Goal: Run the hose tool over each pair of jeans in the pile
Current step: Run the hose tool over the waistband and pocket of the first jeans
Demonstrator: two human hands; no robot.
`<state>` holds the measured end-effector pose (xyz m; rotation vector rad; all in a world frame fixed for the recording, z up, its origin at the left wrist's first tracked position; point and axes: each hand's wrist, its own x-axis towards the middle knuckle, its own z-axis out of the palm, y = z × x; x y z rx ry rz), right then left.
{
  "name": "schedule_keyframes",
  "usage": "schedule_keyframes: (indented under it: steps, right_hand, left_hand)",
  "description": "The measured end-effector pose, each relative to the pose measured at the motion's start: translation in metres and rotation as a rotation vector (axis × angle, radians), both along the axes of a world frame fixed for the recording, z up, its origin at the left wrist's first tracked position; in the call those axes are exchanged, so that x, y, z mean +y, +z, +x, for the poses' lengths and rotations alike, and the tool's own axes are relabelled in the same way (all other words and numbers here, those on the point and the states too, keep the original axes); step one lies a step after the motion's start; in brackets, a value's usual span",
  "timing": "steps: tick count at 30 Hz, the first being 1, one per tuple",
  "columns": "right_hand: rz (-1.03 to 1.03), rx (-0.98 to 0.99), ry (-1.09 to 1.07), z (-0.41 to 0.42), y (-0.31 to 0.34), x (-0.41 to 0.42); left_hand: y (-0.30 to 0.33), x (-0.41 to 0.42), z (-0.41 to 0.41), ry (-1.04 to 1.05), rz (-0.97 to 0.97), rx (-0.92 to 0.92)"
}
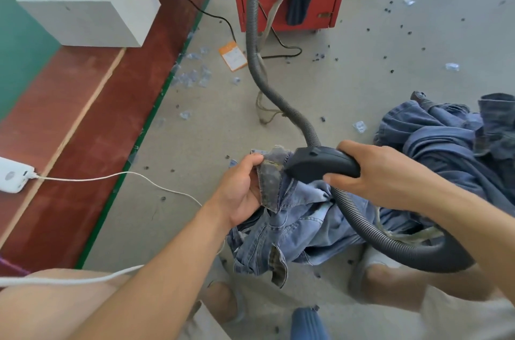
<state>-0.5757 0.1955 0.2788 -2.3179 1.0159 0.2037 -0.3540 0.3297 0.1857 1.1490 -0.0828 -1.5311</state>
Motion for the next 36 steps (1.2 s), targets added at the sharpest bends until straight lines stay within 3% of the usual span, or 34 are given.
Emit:
schedule_keyframes:
  steps: [6, 13, 16, 19, 22, 25, 32, 36]
  right_hand:
    - [-0.104, -0.033, -0.102, 0.011, -0.001, -0.003]
    - [0.012, 0.049, -0.028, 0.011, -0.002, 0.013]
    - [-0.014, 0.045, -0.148, 0.023, -0.007, 0.013]
    - [0.112, -0.006, -0.264, 0.014, 0.001, 0.011]
    - [0.2, 0.014, -0.217, 0.004, 0.004, 0.022]
    - [0.165, 0.082, -0.117, 0.01, 0.0, 0.03]
    - [0.252, -0.042, -0.289, 0.019, 0.006, 0.021]
    - [0.191, 0.089, -0.103, 0.008, 0.012, 0.026]
  left_hand:
    - [-0.001, 0.002, 0.0, -0.003, 0.021, -0.066]
    - [0.001, -0.005, -0.01, 0.108, 0.097, -0.04]
    - [0.0, -0.004, -0.018, 0.116, 0.153, -0.017]
    - [0.001, -0.003, -0.021, 0.14, 0.149, 0.004]
    - [0.002, -0.006, -0.024, 0.177, 0.122, -0.002]
    - [-0.002, -0.009, -0.027, 0.229, 0.145, -0.005]
    - [-0.001, -0.004, -0.024, 0.215, 0.066, -0.004]
    - [0.005, -0.005, -0.021, 0.214, 0.027, 0.038]
